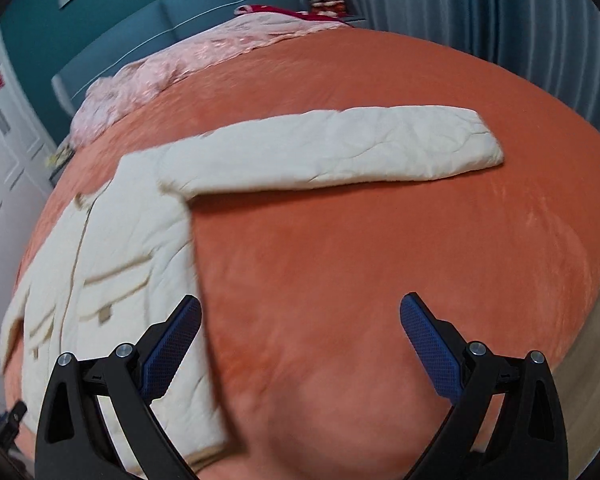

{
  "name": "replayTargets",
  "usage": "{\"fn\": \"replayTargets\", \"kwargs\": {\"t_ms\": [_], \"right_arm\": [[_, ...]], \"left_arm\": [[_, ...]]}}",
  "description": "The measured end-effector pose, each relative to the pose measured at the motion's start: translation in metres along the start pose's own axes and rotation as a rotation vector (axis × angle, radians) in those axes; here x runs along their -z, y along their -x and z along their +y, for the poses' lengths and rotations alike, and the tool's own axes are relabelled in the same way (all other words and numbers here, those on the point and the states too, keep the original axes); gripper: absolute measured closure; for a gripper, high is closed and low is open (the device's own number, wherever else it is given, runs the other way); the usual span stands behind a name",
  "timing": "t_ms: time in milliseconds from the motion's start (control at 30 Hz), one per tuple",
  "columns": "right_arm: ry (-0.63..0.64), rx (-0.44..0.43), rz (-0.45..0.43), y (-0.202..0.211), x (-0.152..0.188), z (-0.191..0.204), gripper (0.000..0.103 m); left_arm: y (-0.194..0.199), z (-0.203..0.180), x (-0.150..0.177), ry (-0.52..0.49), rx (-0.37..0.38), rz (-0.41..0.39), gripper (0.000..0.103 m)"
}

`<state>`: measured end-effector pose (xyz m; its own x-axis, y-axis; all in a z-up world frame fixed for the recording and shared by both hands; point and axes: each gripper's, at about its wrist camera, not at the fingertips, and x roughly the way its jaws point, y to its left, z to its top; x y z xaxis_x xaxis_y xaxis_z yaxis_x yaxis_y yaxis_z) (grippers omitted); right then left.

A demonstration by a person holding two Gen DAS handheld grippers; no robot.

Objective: Fold large clothes
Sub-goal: 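Grasp the jacket sleeve cuff with the right tool and fold it inward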

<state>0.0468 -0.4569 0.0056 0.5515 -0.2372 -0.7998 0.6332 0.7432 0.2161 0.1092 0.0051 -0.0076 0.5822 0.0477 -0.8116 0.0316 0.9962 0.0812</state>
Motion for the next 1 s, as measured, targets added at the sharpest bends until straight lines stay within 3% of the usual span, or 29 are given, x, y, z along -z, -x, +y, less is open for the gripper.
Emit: {"fn": "replayTargets", "kwargs": {"t_ms": [167, 333, 533, 600, 667, 733, 833, 933, 1000], "right_arm": [[-0.219, 0.059, -0.044, -0.043, -0.067, -0.09, 0.006], [-0.368, 0.125, -0.078, -0.08, -0.102, -0.152, 0.007], [-0.45, 0.126, -0.076, -0.121, -0.128, -0.175, 0.035], [-0.465, 0.115, -0.086, -0.133, -0.136, -0.172, 0.057], [-0.463, 0.113, -0.07, -0.141, -0.142, -0.16, 0.089], [-0.415, 0.106, -0.102, -0.138, -0.159, -0.135, 0.091], [-0.235, -0.007, -0.207, -0.105, -0.184, -0.056, 0.093], [-0.003, -0.234, -0.264, -0.065, -0.193, 0.058, 0.093], [0.168, -0.388, -0.254, -0.045, -0.178, 0.146, 0.093]], "left_arm": [[-0.023, 0.012, -0.02, 0.079, -0.005, 0.023, 0.005], [-0.043, 0.015, -0.028, 0.097, -0.035, 0.038, 0.005], [-0.063, 0.018, -0.034, 0.09, -0.071, 0.056, 0.005], [-0.07, 0.02, -0.036, 0.101, -0.074, 0.067, 0.005], [-0.076, 0.022, -0.038, 0.108, -0.08, 0.073, 0.005], [-0.081, 0.025, -0.041, 0.113, -0.085, 0.076, 0.005], [-0.086, 0.031, -0.044, 0.125, -0.091, 0.076, 0.005], [-0.091, 0.038, -0.048, 0.147, -0.088, 0.074, 0.005], [-0.092, 0.045, -0.049, 0.171, -0.08, 0.074, 0.005]]}}
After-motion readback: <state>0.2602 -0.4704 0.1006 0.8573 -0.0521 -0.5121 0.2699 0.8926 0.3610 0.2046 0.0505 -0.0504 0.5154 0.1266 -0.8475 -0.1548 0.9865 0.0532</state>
